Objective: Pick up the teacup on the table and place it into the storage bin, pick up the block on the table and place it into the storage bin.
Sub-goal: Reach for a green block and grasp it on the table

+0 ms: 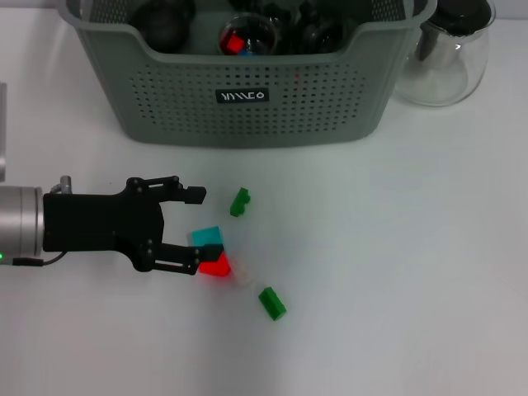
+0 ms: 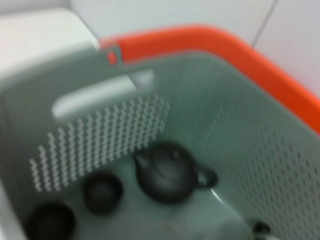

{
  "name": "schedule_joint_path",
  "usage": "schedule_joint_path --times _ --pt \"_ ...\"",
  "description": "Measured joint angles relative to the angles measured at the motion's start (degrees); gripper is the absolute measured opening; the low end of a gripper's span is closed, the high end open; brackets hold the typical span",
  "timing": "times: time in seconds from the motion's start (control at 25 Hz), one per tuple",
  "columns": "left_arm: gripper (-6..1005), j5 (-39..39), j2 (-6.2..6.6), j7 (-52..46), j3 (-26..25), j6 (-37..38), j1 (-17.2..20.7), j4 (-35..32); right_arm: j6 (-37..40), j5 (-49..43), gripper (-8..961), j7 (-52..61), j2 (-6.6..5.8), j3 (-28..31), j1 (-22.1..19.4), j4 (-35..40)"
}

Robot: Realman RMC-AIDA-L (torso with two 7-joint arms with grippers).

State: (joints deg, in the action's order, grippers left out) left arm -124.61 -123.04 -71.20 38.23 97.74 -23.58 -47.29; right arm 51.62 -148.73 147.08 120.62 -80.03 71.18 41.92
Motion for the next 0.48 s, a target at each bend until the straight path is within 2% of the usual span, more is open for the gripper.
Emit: schedule_joint_path --times 0.12,0.28,0.32,0.48 --pt "886 0.0 0.00 0.0 0.0 0.3 0.1 0.0 5.6 3.3 648 -0.2 -0.32 0.4 -3.6 9.9" --pt "885 -0.1 0.00 0.0 -0.2 0.5 0.1 0.0 15.5 8.1 734 -0.6 -0.48 2.5 -10.2 27.9" --pt "885 -0.1 0.00 0.0 -0.3 0.6 0.2 0.0 19.8 10.7 755 -1.0 -0.52 3.6 -12.7 34.3" --pt "885 -0.1 0.05 0.0 -0.4 0.7 0.2 0.0 30.8 17.6 830 -4.4 -0.94 6.4 -17.4 43.2"
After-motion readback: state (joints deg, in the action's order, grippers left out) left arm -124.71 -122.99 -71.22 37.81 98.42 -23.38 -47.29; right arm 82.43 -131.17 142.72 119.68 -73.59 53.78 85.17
